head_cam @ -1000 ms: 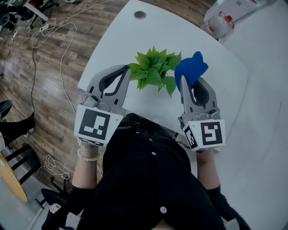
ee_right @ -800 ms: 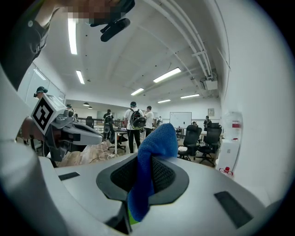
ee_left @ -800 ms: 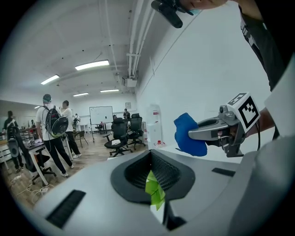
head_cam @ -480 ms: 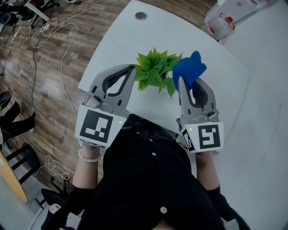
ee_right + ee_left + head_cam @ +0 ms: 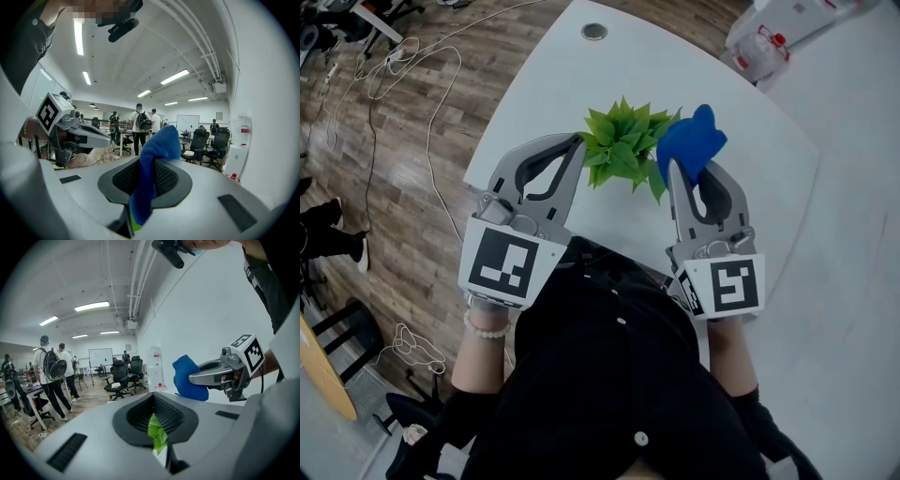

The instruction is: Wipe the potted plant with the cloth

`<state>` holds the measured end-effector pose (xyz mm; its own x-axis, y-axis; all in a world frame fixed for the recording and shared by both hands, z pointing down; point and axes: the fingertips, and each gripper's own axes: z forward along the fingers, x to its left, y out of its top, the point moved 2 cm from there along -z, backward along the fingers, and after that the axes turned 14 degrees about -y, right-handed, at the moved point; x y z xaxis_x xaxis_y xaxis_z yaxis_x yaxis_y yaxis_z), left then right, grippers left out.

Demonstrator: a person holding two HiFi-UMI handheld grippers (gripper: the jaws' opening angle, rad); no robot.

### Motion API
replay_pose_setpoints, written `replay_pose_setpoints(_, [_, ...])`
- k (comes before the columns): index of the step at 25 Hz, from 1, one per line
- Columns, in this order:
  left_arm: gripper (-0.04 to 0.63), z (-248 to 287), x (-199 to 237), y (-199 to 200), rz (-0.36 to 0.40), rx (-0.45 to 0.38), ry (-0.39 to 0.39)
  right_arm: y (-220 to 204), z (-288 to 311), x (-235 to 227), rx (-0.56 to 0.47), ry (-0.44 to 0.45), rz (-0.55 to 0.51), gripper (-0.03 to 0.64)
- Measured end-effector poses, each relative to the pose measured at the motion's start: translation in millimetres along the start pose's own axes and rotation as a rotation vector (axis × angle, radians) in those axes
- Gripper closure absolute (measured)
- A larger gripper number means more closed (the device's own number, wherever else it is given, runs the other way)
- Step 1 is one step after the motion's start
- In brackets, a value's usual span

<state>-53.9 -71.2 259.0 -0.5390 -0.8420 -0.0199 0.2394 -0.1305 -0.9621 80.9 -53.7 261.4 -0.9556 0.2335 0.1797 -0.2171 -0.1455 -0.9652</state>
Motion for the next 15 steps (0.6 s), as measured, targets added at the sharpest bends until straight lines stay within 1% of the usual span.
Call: replay_pose_setpoints(15, [0.581,-1.7,-5.0,0.9,-0.008,-0.004,-0.015,-2.0,-0.9,4.5,0.014,0.016,-0.004,0.534])
